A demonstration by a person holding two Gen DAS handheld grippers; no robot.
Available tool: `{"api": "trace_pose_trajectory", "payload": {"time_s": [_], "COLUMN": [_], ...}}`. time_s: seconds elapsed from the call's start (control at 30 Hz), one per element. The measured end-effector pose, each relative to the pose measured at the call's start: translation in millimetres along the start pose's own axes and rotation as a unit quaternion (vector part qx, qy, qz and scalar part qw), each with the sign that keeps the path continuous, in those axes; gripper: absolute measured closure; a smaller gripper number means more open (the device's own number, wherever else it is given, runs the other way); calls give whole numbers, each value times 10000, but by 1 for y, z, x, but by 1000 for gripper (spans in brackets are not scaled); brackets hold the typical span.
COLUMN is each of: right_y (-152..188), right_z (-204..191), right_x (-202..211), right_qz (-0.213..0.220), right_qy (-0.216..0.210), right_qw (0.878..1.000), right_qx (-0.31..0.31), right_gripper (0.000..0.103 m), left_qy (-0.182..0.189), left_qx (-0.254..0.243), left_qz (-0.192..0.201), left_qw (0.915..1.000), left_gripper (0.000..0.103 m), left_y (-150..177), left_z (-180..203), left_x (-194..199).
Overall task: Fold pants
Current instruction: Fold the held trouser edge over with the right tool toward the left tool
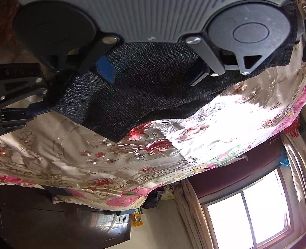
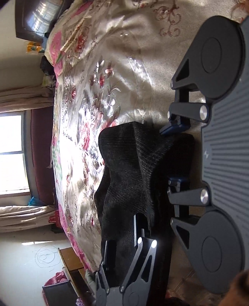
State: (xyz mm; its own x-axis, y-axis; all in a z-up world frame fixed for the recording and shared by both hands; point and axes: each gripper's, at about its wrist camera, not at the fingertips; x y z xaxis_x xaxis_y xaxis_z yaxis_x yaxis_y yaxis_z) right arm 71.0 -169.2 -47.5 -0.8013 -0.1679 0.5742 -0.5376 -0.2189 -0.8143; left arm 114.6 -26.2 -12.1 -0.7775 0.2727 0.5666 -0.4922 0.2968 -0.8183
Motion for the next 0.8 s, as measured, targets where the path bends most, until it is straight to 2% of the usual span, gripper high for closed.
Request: {"api": "trace_pose_trajectory", "payload": {"time_s": [0.07,0.1,0.17,0.2,0.27,0.37,0.4,0.53,0.6,0.67,0.73,0.8], "right_y": [0,2,8,9,6,0,-1,2,8,13,17,13], "right_z": [13,25,39,42,38,26,23,39,57,59,59,60], "right_x": [2,3,7,9,8,-3,-11,-17,-4,11,14,15], "right_qz": [47,-36,-258,-296,-300,7,-26,-262,-442,-567,-677,-855], "right_qy": [258,203,328,229,178,192,216,3,-180,25,185,76], "right_qw": [9995,9989,9956,9948,9951,9967,9973,9944,9900,9907,9915,9922], "right_qx": [-154,-419,-845,-951,-928,-786,-699,-1022,-1326,-1240,-1093,-899], "right_gripper": [66,67,80,81,90,85,84,95,96,96,93,89], "left_qy": [-7,-9,-7,0,3,-77,-100,-157,8,461,551,428], "left_qx": [-1,6,-41,-64,-142,-227,-206,-77,141,675,597,417], "left_qz": [19,38,78,79,9,-43,-15,-69,-244,-412,-326,-176], "left_qw": [10000,10000,10000,9999,9999,9997,9997,9998,9996,9958,9962,9981], "left_gripper": [7,7,7,7,7,7,7,7,8,8,8,8], "left_y": [-1,-1,-3,-3,-1,5,5,4,6,8,10,11], "left_z": [0,0,0,-1,-1,-2,-3,-5,-7,-10,3,14], "left_x": [-1,-2,-3,-4,-8,-11,-10,-16,-19,-21,-20,-18]}}
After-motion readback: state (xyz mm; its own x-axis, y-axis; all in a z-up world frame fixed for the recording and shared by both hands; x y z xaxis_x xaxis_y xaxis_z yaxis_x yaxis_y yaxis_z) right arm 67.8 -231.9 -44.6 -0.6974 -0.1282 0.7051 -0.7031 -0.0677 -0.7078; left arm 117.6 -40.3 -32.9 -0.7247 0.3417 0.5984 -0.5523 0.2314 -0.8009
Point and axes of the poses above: each gripper's, at about its wrist camera, not at the fingertips, and x roughly against the way its jaws point, z to its right, y to its underside, and after that the axes turned 9 degrees about x, right-handed
